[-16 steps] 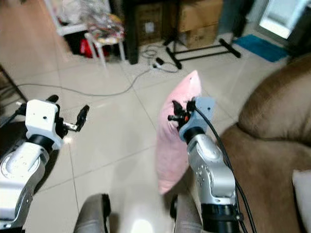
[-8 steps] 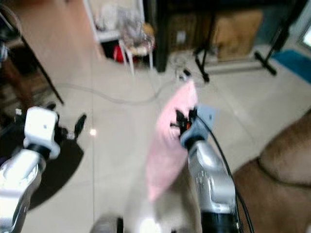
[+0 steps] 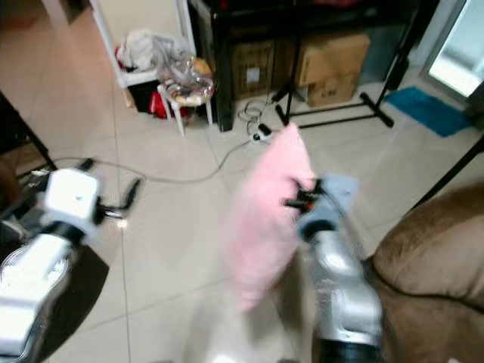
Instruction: Move the pillow to the sofa from floor
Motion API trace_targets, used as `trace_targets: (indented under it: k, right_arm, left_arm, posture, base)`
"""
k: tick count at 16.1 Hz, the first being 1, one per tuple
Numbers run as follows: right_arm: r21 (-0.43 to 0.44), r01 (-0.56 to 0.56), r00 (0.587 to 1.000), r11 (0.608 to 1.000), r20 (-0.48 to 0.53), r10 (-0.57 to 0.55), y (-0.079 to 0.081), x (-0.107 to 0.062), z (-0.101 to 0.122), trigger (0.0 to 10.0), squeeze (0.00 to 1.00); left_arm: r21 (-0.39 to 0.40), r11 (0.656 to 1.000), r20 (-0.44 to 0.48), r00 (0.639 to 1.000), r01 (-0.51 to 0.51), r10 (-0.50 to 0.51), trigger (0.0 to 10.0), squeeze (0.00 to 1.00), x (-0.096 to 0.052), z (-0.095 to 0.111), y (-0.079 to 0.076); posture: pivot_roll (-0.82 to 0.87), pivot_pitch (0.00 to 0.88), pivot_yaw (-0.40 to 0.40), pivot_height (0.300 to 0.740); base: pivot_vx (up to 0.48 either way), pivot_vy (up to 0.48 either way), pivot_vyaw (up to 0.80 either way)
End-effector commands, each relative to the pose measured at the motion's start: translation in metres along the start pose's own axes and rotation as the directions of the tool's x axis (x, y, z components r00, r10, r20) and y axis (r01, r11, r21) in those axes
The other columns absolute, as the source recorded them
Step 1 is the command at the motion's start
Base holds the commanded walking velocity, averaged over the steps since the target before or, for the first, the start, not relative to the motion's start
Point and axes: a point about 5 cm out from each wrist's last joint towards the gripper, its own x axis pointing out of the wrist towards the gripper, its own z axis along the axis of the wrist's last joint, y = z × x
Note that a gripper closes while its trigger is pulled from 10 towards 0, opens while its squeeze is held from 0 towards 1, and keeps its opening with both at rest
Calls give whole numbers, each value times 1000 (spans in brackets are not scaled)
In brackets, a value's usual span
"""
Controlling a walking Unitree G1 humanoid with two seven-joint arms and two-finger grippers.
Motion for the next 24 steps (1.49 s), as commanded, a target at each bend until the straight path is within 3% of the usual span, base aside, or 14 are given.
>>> trace_targets:
  k: [1,4,6,8,15,24]
  right_arm:
    - [-8,0,999,1000,38,1,0,-1,6,10000,0]
    - [-31,-17,998,999,58,19,3,-1,9,10000,0]
    - [-3,-54,996,999,73,54,11,-1,14,10000,0]
    - [31,-76,994,997,84,74,14,0,17,10000,0]
    - [40,-39,994,998,101,35,7,4,23,10000,0]
    - [38,-55,994,998,95,51,12,6,21,10000,0]
  left_arm:
    - [10,1000,-5,1000,-2,2,10000,0,-1,-2,-1]
    - [11,1000,-7,1000,0,0,10000,0,-2,-3,0]
    - [-7,1000,12,1000,-12,12,10000,0,-2,-2,-1]
    - [-16,1000,16,1000,-14,14,10000,0,-1,0,-3]
    - [-17,1000,22,999,-23,24,10000,0,-2,-2,-2]
    - [-15,999,24,999,-39,40,10000,0,-5,-2,1]
  posture:
    - [-38,0,49,740]
    - [-43,0,51,740]
    - [-47,0,48,740]
    - [-44,0,39,740]
    - [-36,0,28,740]
    - [-17,0,17,740]
  base:
    - [0,0,0]
    - [0,0,0]
    - [0,0,0]
    - [0,0,-800]
    - [0,0,-800]
    - [0,0,-800]
